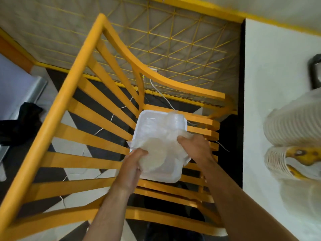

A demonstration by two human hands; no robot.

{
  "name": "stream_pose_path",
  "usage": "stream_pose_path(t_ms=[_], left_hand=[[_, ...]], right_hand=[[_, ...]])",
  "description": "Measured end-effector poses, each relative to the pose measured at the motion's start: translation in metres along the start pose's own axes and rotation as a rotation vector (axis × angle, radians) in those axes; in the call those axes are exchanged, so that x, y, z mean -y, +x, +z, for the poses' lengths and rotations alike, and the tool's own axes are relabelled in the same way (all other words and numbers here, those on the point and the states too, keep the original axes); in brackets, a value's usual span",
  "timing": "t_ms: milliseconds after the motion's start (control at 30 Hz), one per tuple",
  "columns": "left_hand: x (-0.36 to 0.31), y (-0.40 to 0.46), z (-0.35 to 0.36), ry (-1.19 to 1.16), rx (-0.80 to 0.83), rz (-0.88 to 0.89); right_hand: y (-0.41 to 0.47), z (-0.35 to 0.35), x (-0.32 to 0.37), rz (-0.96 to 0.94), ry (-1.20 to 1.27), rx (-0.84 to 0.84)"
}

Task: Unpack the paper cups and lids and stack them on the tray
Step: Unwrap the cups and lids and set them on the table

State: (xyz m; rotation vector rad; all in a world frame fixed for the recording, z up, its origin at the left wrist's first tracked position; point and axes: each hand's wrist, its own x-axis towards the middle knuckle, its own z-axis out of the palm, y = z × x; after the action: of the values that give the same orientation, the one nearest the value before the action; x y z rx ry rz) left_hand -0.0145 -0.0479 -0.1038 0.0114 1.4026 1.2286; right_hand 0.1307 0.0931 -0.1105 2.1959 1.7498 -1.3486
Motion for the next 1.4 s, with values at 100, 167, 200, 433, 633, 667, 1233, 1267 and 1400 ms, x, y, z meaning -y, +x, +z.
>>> stream_pose_path(t_ms=[100, 167, 200, 433, 633, 667, 1233, 1267, 1400], left_hand=[[-0.038, -0.036, 0.014, -0.159, 0.076, 0.049], [-0.06, -0.057, 0.026, -0.193, 0.116, 0.089], [-0.07, -0.067, 0.034, -0.203, 0.157, 0.127], [-0.106, -0.136, 0.122, -0.157, 0.512, 0.136], [-0.088, -0.191, 0.19, -0.111, 0.616, 0.147], [-0.082, -0.199, 0.201, -0.096, 0.597, 0.143], [-0.002, -0.273, 0.376, -0.167, 0.569, 0.19], [-0.002, -0.27, 0.38, -0.162, 0.569, 0.176], [-0.009, -0.26, 0.398, -0.142, 0.62, 0.142]], right_hand=[[-0.039, -0.043, 0.015, -0.159, 0.058, -0.064], [-0.065, -0.074, 0.023, -0.264, 0.038, -0.103], [-0.078, -0.089, 0.026, -0.311, 0.036, -0.111], [-0.149, -0.188, 0.017, -0.567, 0.156, -0.232], [-0.192, -0.266, -0.028, -0.712, 0.288, -0.359], [-0.199, -0.278, -0.038, -0.725, 0.289, -0.389], [-0.225, -0.43, -0.18, -0.615, 1.184, 0.306], [-0.22, -0.437, -0.185, -0.599, 1.185, 0.379], [-0.196, -0.464, -0.197, -0.568, 1.125, 0.535]])
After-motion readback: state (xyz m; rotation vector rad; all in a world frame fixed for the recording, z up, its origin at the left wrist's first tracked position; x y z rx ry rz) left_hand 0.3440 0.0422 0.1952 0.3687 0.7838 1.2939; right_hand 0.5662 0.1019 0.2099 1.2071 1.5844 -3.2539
